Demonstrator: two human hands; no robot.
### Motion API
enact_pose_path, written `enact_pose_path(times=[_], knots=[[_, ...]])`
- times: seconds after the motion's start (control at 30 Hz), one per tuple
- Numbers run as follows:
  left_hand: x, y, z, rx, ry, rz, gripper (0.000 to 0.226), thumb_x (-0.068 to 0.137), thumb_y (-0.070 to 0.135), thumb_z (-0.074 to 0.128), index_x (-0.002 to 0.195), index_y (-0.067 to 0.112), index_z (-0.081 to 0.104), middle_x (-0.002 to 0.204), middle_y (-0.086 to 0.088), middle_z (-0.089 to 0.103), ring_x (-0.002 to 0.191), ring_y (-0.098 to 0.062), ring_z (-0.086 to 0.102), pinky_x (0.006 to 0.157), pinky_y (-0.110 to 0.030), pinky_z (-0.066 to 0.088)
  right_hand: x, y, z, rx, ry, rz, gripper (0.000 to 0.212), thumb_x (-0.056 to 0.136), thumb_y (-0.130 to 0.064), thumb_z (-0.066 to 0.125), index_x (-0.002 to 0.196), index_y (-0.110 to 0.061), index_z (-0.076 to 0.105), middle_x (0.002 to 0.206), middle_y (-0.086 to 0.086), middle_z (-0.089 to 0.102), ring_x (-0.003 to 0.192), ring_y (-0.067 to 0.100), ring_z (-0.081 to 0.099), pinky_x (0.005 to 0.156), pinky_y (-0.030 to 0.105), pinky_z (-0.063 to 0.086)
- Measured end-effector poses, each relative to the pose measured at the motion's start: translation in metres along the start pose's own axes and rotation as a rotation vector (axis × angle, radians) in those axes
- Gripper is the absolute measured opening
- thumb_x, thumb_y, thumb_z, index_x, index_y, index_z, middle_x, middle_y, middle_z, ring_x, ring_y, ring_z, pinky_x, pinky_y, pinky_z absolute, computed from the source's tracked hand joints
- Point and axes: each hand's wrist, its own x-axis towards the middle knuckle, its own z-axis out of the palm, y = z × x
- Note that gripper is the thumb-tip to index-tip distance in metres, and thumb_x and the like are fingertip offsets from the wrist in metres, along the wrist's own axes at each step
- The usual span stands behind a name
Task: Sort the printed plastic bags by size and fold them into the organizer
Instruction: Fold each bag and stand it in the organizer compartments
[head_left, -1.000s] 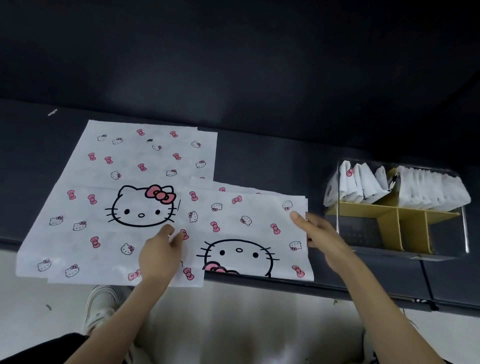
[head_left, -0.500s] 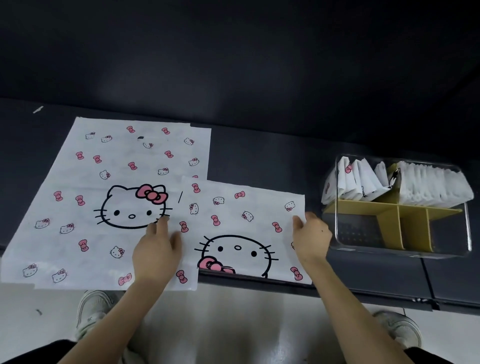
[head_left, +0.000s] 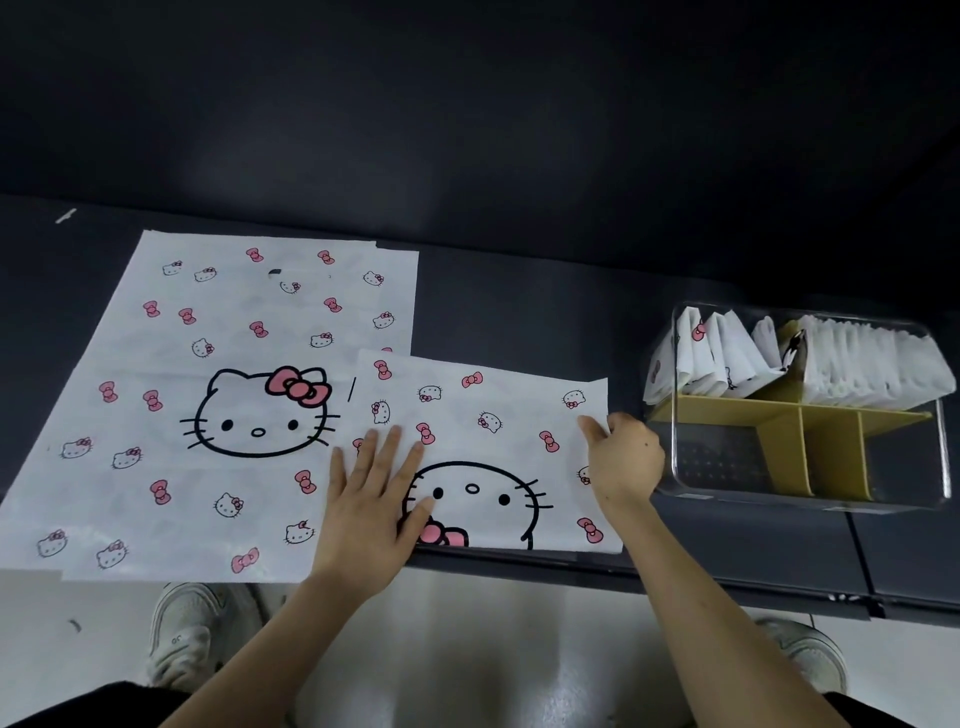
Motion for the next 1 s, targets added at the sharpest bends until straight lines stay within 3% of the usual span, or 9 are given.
enact_pose_path(times=[0.2,0.27,0.37,0.43,0.5,0.63,0.77,0.9,1.0], knots=[[-0.002,0.004,-0.001,0.019,-0.028,-0.011,0.073,0.094,0.066,0.017,0.151,0.021,0.02,0.158,-0.007,0.016,0.145,-0.03,0.013,0.114,-0.054,0.008,-0.002,-0.004,-0.004,-0.013,-0.008,-0.008,0.044,0.093,-0.035,0.058,0.062,-0.011,0.038,0.059,0.004,0.043,0.065,0.032,0.05,0.049,0.027,0.025],[-0.002,0.003,0.0,0.043,-0.044,-0.022,0.077,0.091,0.07,0.015,0.151,0.022,0.019,0.158,-0.007,0.016,0.145,-0.03,0.013,0.114,-0.054,0.008,-0.012,-0.011,-0.009,-0.149,0.072,-0.074,0.031,0.09,-0.034,0.06,0.095,-0.004,0.057,0.084,0.013,0.06,0.081,0.036,0.06,0.057,0.031,0.038],[-0.001,0.004,-0.001,0.04,-0.059,-0.031,0.08,0.089,0.073,0.015,0.151,0.023,0.021,0.158,-0.008,0.017,0.145,-0.03,0.012,0.114,-0.054,0.006,-0.053,-0.018,0.001,-0.351,0.318,-0.413,0.046,0.086,-0.034,0.056,0.124,-0.009,0.058,0.113,0.017,0.063,0.096,0.037,0.061,0.073,0.042,0.049],[-0.001,0.005,-0.002,0.022,-0.057,-0.033,0.08,0.089,0.074,0.016,0.151,0.024,0.023,0.158,-0.008,0.017,0.145,-0.03,0.012,0.115,-0.054,0.004,-0.09,-0.017,0.028,-0.339,0.194,-0.684,0.046,0.091,-0.034,0.04,0.128,-0.016,0.058,0.128,0.017,0.058,0.116,0.038,0.056,0.098,0.052,0.037],[-0.001,0.005,-0.002,0.023,-0.054,-0.028,0.081,0.088,0.075,0.016,0.151,0.024,0.022,0.158,-0.008,0.016,0.146,-0.03,0.011,0.115,-0.053,0.003,-0.116,-0.012,0.051,-0.34,-0.018,-0.775,0.045,0.096,-0.033,0.033,0.131,-0.019,0.056,0.14,0.016,0.049,0.13,0.036,0.046,0.106,0.056,0.024],[0.0,0.004,0.0,0.03,-0.042,-0.031,0.081,0.088,0.075,0.015,0.151,0.024,0.02,0.158,-0.008,0.016,0.145,-0.031,0.011,0.115,-0.053,0.002,-0.115,0.012,0.05,-0.39,-0.135,-0.69,0.053,0.103,-0.036,0.008,0.142,-0.023,0.041,0.151,0.009,0.035,0.142,0.028,0.029,0.11,0.054,0.018],[-0.001,0.003,0.002,0.07,-0.046,-0.04,0.082,0.087,0.076,0.01,0.151,0.024,0.016,0.158,-0.009,0.014,0.145,-0.03,0.01,0.115,-0.052,0.001,-0.106,0.067,0.026,-0.418,-0.089,-0.576,0.051,0.103,-0.038,0.005,0.146,-0.024,0.028,0.153,0.006,0.031,0.147,0.021,0.01,0.113,0.051,0.012],[0.0,0.004,0.003,0.068,-0.028,-0.042,0.082,0.087,0.075,0.01,0.151,0.024,0.014,0.158,-0.008,0.014,0.145,-0.031,0.011,0.115,-0.052,0.001,-0.105,0.081,0.01,-0.338,0.013,-0.435,0.05,0.101,-0.035,0.018,0.14,-0.015,0.042,0.14,0.015,0.049,0.132,0.03,0.041,0.109,0.05,0.029],[-0.001,0.003,0.003,0.07,-0.032,-0.041,0.081,0.088,0.075,0.01,0.151,0.025,0.01,0.158,-0.009,0.016,0.145,-0.032,0.013,0.115,-0.052,0.0,-0.108,0.057,0.0,-0.105,0.138,-0.219,0.047,0.089,-0.029,0.047,0.123,0.001,0.058,0.111,0.022,0.062,0.096,0.041,0.06,0.078,0.046,0.05]])
